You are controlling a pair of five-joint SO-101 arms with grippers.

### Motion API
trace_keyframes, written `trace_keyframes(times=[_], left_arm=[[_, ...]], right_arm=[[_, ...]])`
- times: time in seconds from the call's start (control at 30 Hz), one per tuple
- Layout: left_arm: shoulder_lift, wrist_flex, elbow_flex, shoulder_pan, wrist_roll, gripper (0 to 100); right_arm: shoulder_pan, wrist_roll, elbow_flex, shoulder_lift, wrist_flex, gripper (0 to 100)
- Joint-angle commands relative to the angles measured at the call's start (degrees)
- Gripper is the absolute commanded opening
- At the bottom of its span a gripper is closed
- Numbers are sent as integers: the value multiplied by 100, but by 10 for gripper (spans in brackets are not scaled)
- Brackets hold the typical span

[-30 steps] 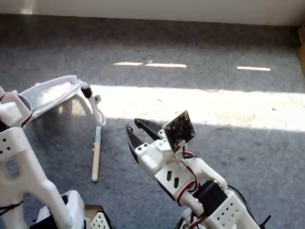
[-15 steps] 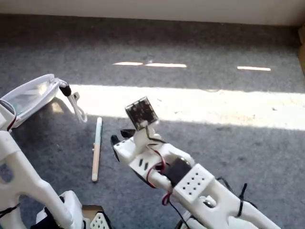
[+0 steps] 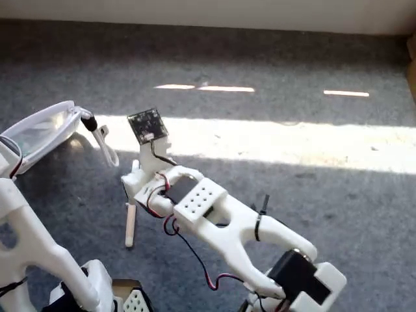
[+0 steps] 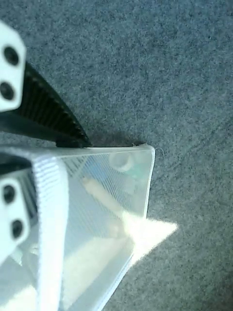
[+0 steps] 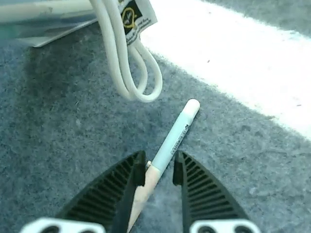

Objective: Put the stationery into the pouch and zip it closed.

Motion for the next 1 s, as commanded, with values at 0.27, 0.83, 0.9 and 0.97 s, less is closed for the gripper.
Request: trace_keyframes(times=[0.27,0.83,0.9,0.97], left_arm=[[-92,-149,-215,-75,70,6],[-92,-149,-198,-40,44,7],[-92,-149,-198,-31,44,7],[-92,-149,-189,-31,44,7]], right_arm=[[-22,-70,-1130,1138,-101,98],[-4,-53,-1877,2255,365,95],[-4,-44,-1877,2264,435,95],[4,-35,-1877,2264,514,95]])
